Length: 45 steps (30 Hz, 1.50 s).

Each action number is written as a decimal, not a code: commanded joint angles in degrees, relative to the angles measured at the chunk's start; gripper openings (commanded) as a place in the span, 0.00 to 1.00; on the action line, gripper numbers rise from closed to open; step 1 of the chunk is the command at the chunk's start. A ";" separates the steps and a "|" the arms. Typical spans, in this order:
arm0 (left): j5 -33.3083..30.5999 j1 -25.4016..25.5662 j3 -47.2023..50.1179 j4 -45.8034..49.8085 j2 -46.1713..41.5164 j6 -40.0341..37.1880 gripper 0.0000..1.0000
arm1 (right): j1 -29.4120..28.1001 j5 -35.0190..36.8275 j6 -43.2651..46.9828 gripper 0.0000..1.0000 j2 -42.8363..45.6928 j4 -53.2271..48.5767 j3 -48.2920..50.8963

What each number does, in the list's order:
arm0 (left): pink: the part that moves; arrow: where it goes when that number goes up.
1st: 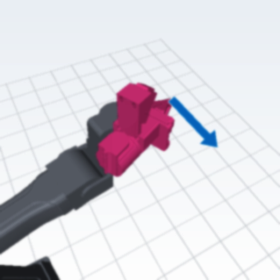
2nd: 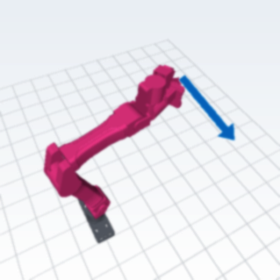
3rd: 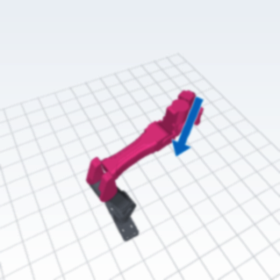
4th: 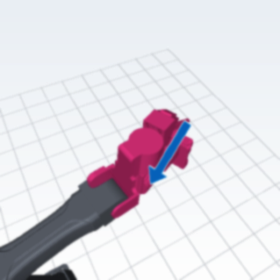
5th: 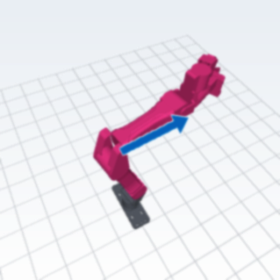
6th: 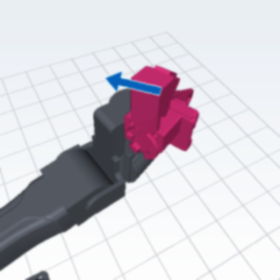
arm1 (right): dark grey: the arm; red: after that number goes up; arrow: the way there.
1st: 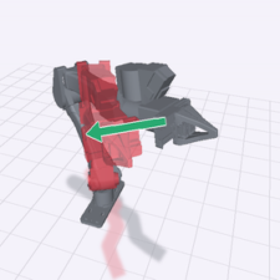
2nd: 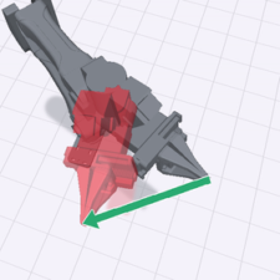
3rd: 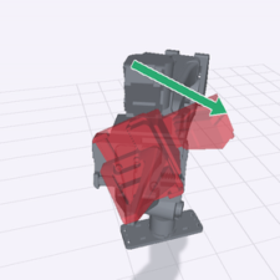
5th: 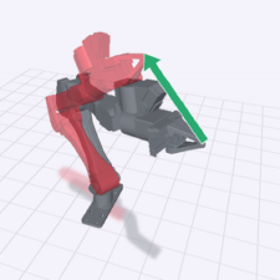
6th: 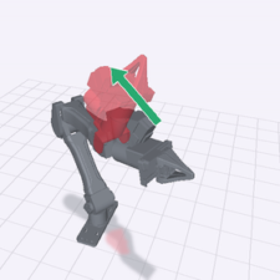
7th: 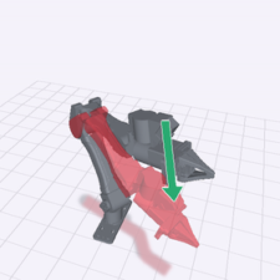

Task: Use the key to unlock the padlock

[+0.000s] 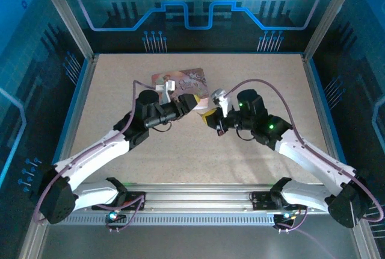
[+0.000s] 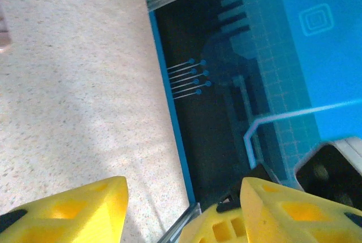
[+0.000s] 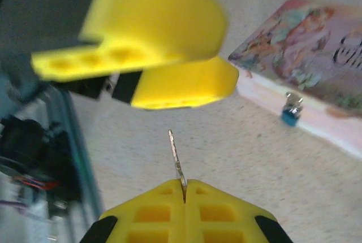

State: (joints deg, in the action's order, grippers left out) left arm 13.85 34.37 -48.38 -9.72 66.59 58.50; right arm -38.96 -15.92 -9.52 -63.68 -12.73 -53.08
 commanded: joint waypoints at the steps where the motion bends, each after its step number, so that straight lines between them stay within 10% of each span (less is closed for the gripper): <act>1: -3.04 -0.33 -4.76 17.31 -1.85 4.01 0.58 | -4.47 17.12 15.77 0.00 0.96 -6.12 -2.11; 12: -3.66 0.21 -9.07 26.48 -0.45 18.52 0.50 | -17.17 42.50 43.79 0.00 -2.38 1.46 -1.85; 45: -3.48 2.00 -6.29 23.16 1.97 27.00 0.06 | -21.75 44.05 46.49 0.00 -5.57 6.21 -2.07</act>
State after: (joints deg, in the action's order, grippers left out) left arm 10.28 35.75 -55.00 14.72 67.88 84.99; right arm -59.59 28.56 37.56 -69.49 -7.86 -53.80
